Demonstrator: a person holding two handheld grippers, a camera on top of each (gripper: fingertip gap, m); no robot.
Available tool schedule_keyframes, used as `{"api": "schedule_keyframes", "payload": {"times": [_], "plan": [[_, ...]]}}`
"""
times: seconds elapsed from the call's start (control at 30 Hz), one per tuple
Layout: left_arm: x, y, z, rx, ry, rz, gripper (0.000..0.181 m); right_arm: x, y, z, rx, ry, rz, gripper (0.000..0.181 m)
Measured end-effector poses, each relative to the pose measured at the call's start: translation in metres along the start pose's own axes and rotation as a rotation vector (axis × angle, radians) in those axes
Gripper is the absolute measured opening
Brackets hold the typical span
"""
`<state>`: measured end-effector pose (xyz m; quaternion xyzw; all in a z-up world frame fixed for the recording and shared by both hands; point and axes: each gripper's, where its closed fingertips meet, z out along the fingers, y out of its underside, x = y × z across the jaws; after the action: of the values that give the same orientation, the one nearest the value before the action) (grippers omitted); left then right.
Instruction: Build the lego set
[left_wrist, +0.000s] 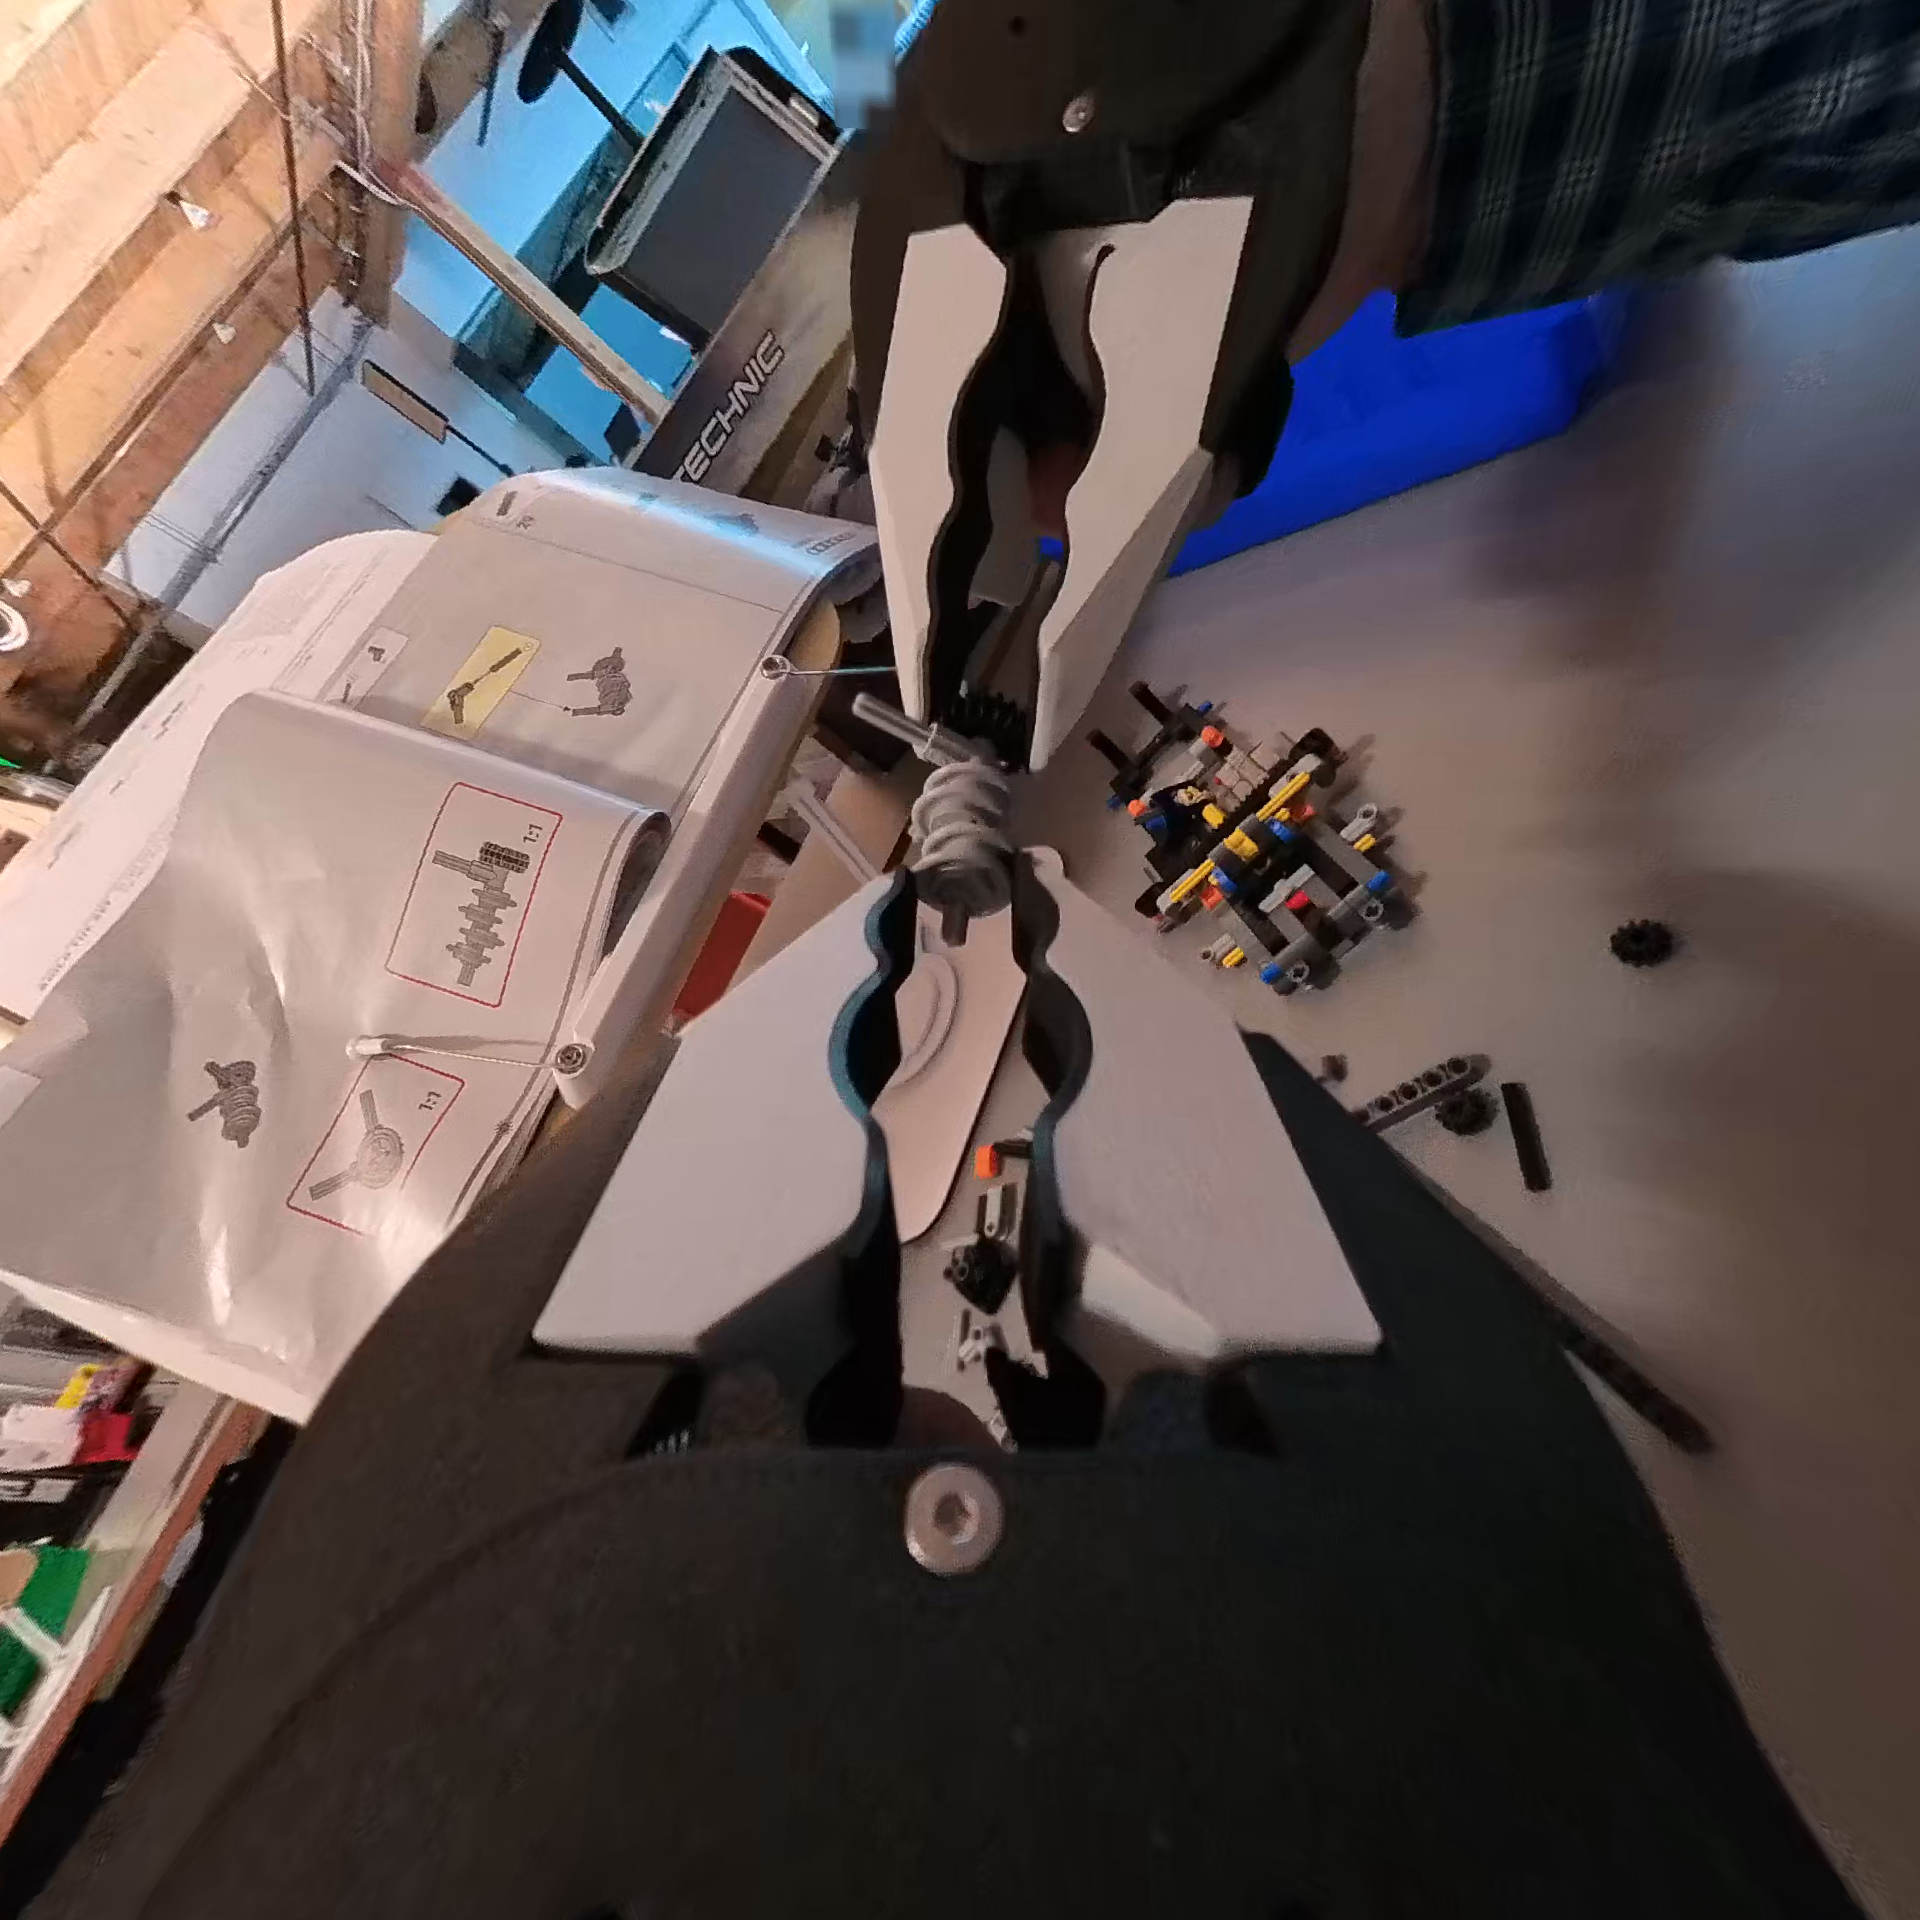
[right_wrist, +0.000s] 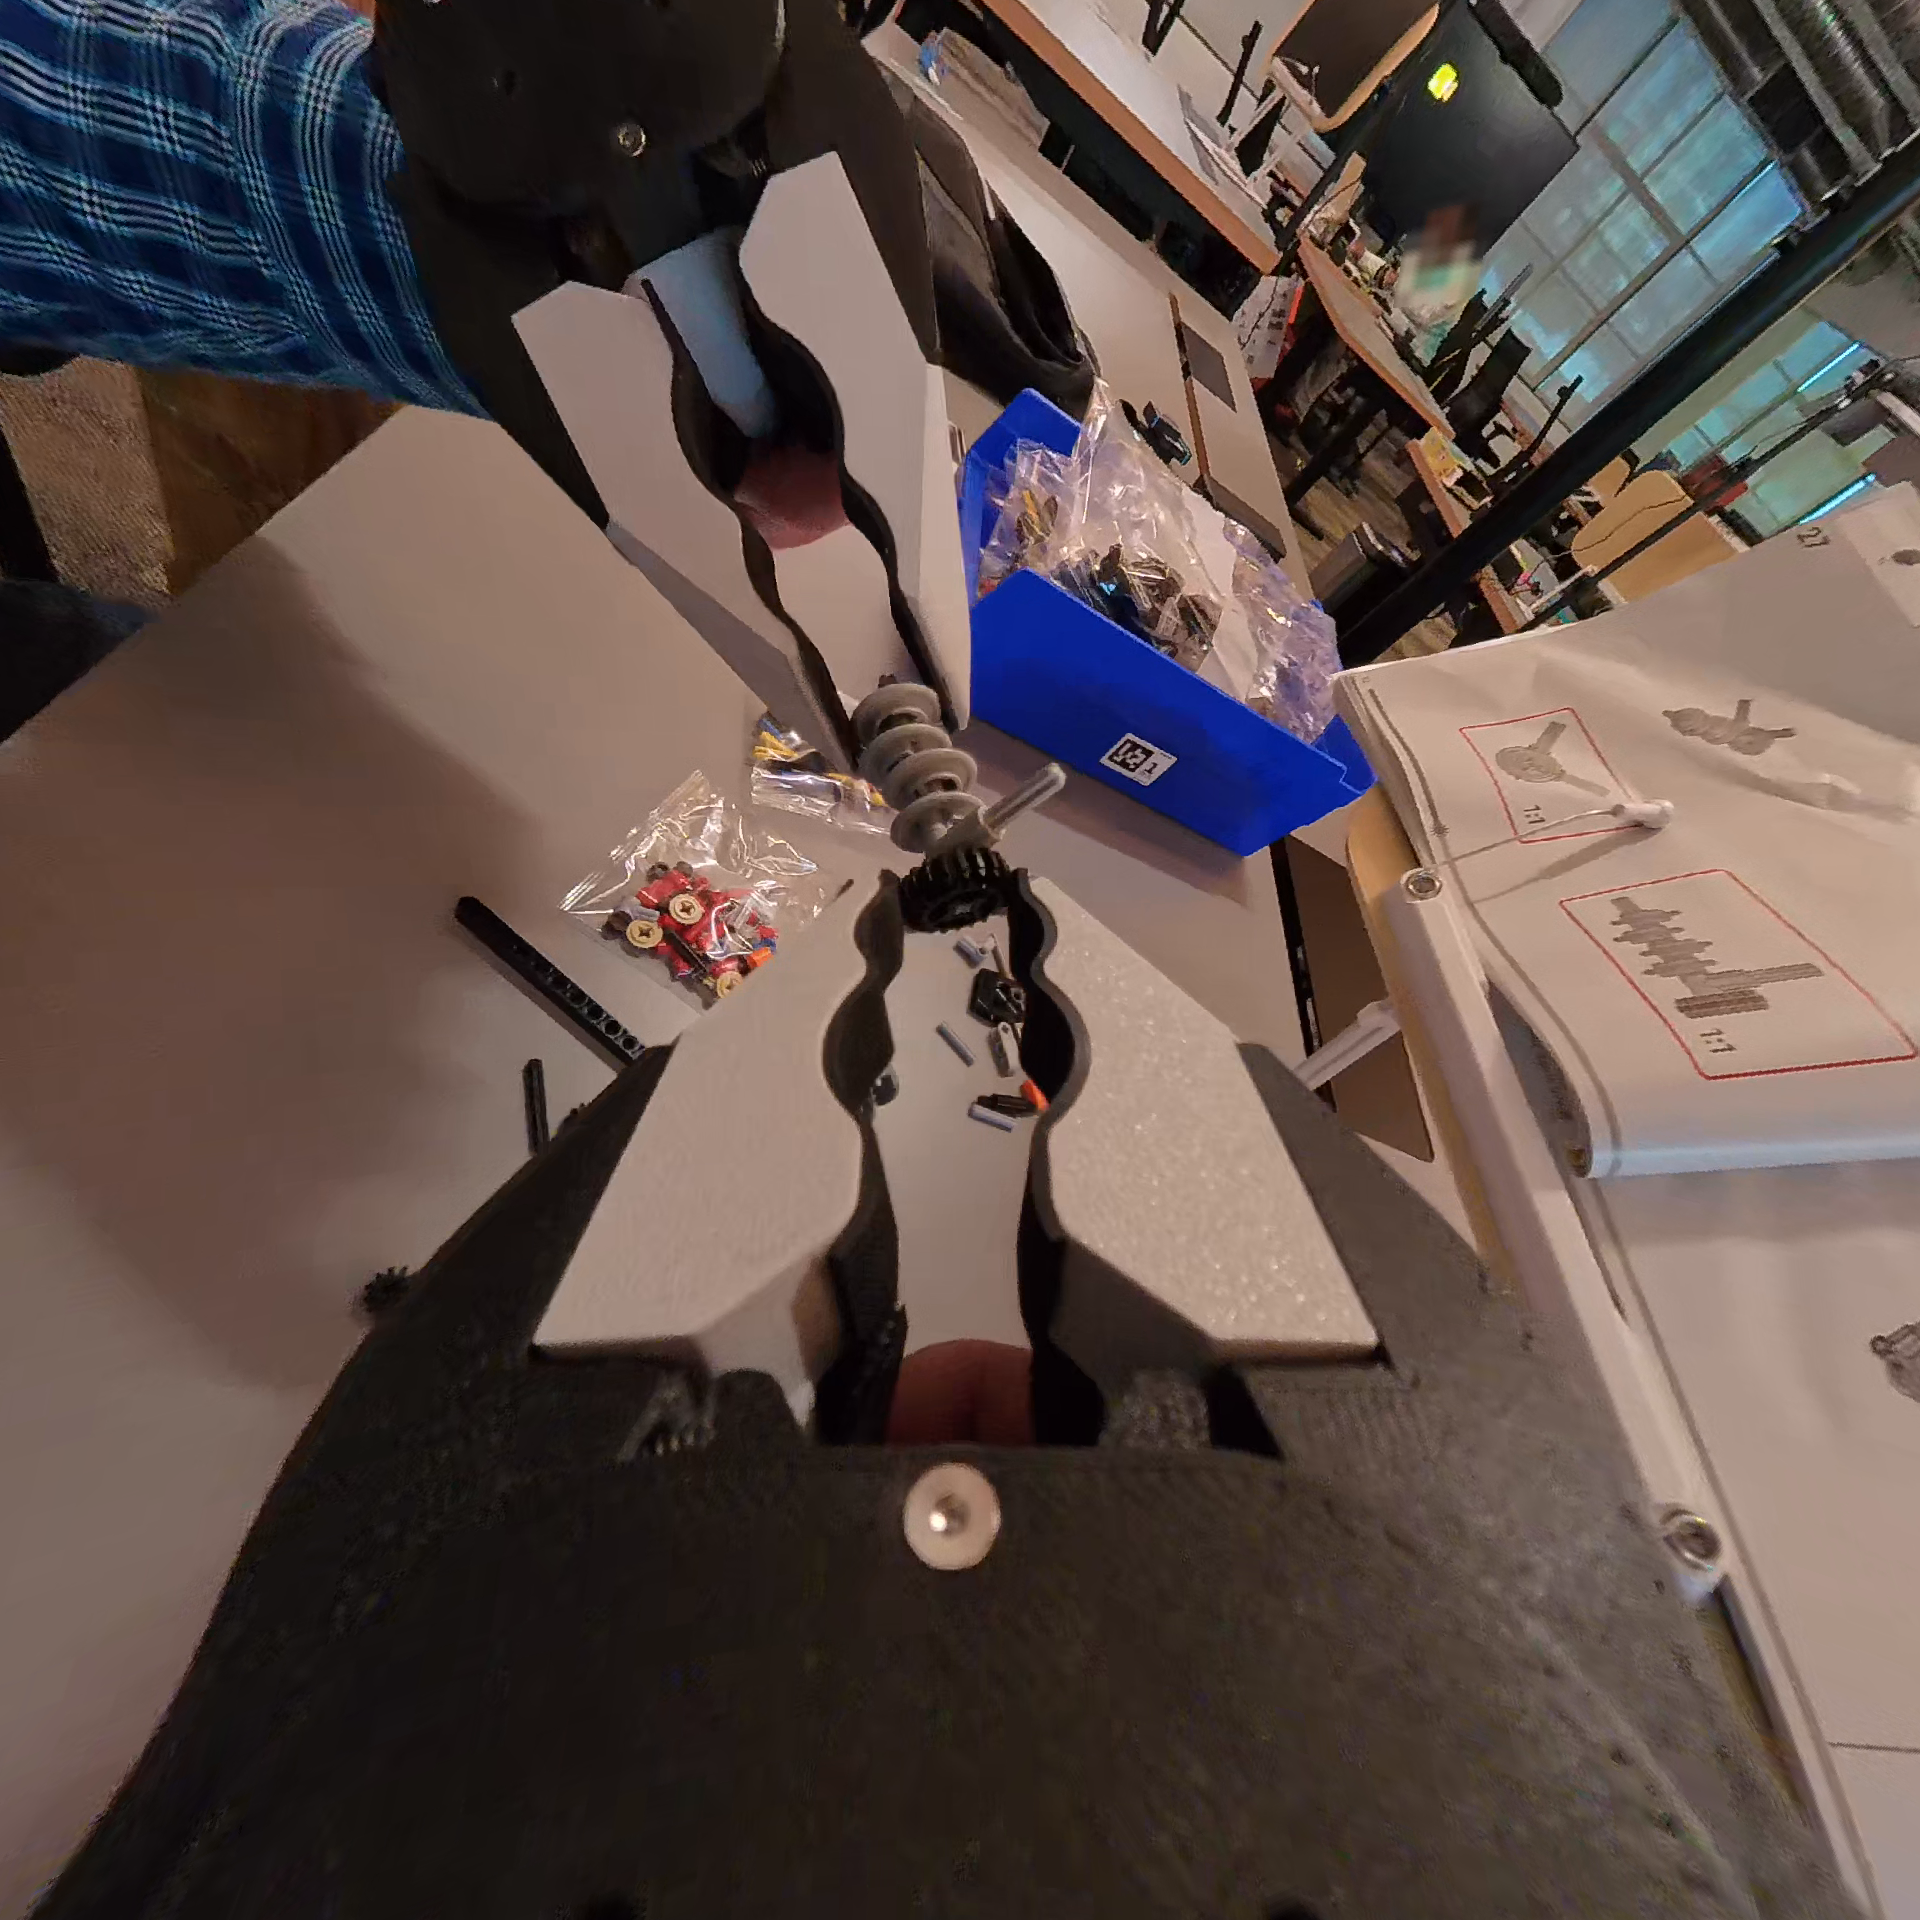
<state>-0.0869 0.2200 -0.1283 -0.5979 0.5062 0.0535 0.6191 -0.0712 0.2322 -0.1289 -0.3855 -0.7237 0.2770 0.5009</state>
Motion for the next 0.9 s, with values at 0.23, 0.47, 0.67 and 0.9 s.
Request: {"api": "schedule_keyframes", "payload": {"times": [0.23, 0.47, 0.67, 0.9], "plan": [[0.008, 0.0, -0.004, 0.001, 0.01, 0.002, 0.016, -0.009, 0.0, 0.0, 0.044, -0.013, 0.057, 0.017], [0.011, -0.001, -0.007, 0.032, 0.044, -0.099, 0.016, -0.014, -0.002, 0.0, 0.069, 0.006, 0.065, 0.017], [0.015, 0.0, -0.008, 0.033, 0.064, -0.121, 0.016, -0.018, -0.001, -0.001, 0.083, -0.004, 0.082, 0.017], [0.017, -0.002, -0.011, 0.056, 0.127, -0.233, 0.016, -0.022, -0.003, -0.002, 0.083, 0.002, 0.057, 0.017]]}}
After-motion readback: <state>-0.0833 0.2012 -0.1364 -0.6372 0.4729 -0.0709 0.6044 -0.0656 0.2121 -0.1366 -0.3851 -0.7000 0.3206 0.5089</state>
